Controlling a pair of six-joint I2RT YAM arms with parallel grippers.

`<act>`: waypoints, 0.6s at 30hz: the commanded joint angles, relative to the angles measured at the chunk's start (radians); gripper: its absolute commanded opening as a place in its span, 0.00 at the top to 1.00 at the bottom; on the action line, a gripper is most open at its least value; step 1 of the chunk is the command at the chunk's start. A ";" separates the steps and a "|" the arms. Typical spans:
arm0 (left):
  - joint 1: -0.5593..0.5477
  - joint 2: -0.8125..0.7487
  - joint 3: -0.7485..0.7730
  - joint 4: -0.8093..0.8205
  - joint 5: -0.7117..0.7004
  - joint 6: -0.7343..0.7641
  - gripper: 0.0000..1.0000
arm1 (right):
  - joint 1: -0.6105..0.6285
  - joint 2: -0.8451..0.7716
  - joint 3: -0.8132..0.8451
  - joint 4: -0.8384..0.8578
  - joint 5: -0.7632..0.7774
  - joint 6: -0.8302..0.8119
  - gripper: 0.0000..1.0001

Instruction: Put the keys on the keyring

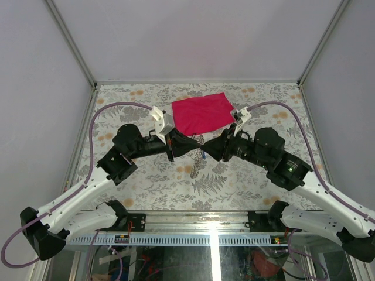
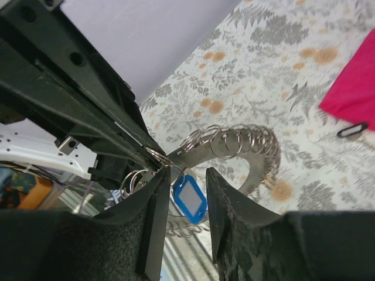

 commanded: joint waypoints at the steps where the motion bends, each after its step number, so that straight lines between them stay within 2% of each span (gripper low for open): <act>1: -0.008 -0.018 0.020 0.101 0.042 0.009 1.00 | -0.001 -0.083 0.041 0.083 -0.021 -0.193 0.62; 8: -0.008 -0.012 0.032 0.116 0.137 0.006 1.00 | 0.000 -0.158 -0.045 0.202 -0.117 -0.456 0.60; 15: -0.008 -0.007 0.041 0.119 0.210 0.004 1.00 | 0.000 -0.203 -0.134 0.312 -0.289 -0.627 0.60; 18: -0.008 -0.001 0.047 0.122 0.250 0.004 1.00 | 0.000 -0.204 -0.150 0.343 -0.344 -0.642 0.60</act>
